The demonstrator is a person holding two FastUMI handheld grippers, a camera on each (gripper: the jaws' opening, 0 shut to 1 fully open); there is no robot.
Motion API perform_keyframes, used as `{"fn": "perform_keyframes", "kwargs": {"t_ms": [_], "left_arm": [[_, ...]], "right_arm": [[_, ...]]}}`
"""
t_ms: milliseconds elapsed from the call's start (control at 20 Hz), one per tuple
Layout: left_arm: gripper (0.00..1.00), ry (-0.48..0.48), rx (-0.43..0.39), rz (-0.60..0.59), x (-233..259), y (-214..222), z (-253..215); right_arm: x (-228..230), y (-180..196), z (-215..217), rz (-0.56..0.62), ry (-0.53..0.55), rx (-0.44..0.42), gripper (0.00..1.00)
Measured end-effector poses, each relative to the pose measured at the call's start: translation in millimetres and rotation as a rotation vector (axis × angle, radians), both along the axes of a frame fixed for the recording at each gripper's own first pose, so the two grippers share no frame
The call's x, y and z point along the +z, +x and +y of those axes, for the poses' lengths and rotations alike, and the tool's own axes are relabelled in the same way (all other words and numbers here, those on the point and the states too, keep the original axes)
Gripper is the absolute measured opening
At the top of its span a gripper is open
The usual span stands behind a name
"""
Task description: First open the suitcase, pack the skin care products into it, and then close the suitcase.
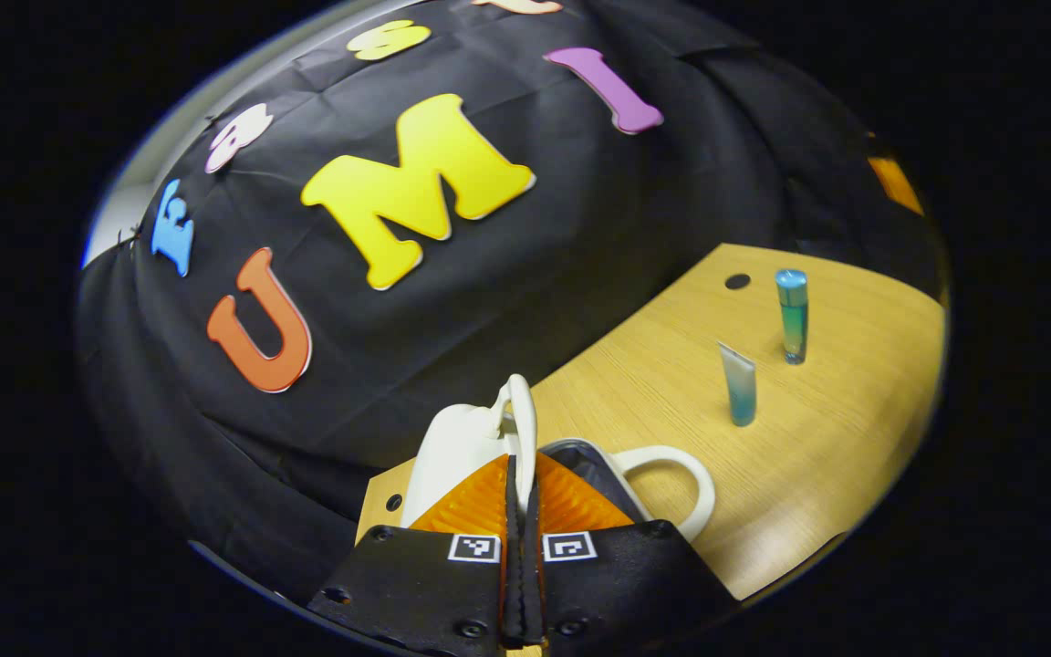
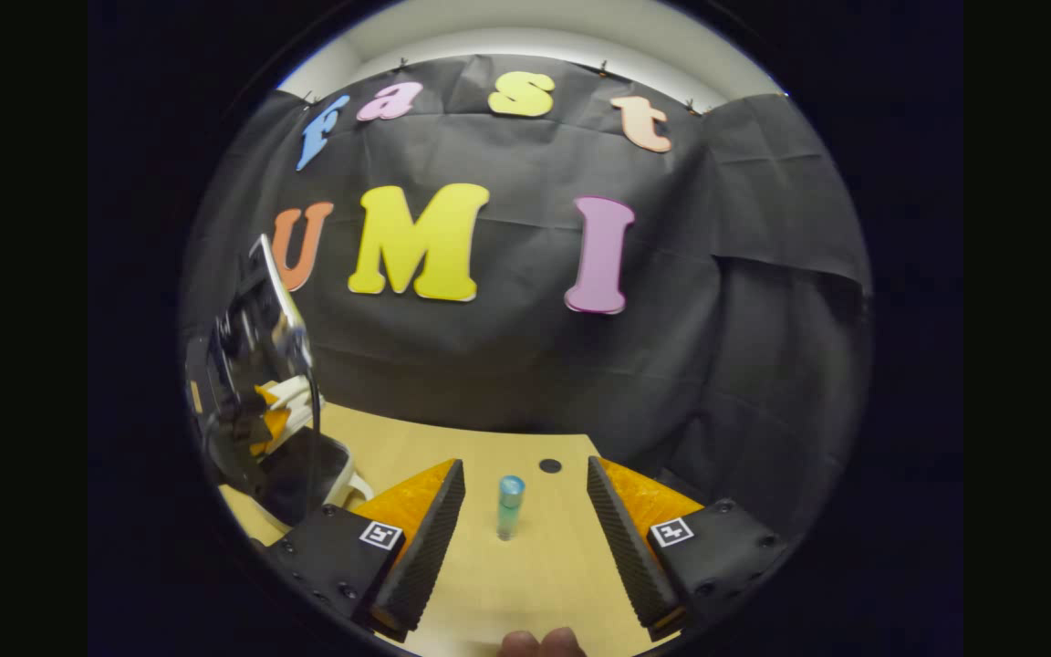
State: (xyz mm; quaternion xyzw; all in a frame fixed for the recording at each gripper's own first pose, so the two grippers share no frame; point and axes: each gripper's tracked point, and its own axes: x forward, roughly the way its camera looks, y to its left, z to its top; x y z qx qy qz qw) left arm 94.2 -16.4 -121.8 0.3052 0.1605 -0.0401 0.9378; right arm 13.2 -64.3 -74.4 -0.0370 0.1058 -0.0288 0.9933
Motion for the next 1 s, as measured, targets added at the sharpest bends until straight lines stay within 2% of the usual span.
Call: {"fn": "perform_keyframes", "kwargs": {"t_ms": [200, 450, 700, 1000], "left_arm": [[0.03, -0.166, 0.058, -0.109, 45.1, 12.5, 66.6], [0.03, -0.266, 0.147, -0.203, 79.3, 22.5, 181.0], [0.03, -0.371, 0.223, -0.196, 45.0, 34.4, 286.7], [0.03, -0.566, 0.342, -0.061, -44.8, 40.7, 374.6]], "right_arm": [[16.9, -1.5, 47.5, -0.018, -0.022, 0.088, 0.8], [31.3, -0.9, 87.5, -0.045, -0.031, 0.125, 0.8], [32.8, -6.5, 108.2, -0.031, -0.014, 0.096, 0.8], [15.5, -20.9, 86.3, 0.006, -0.077, 0.025, 0.8]]}}
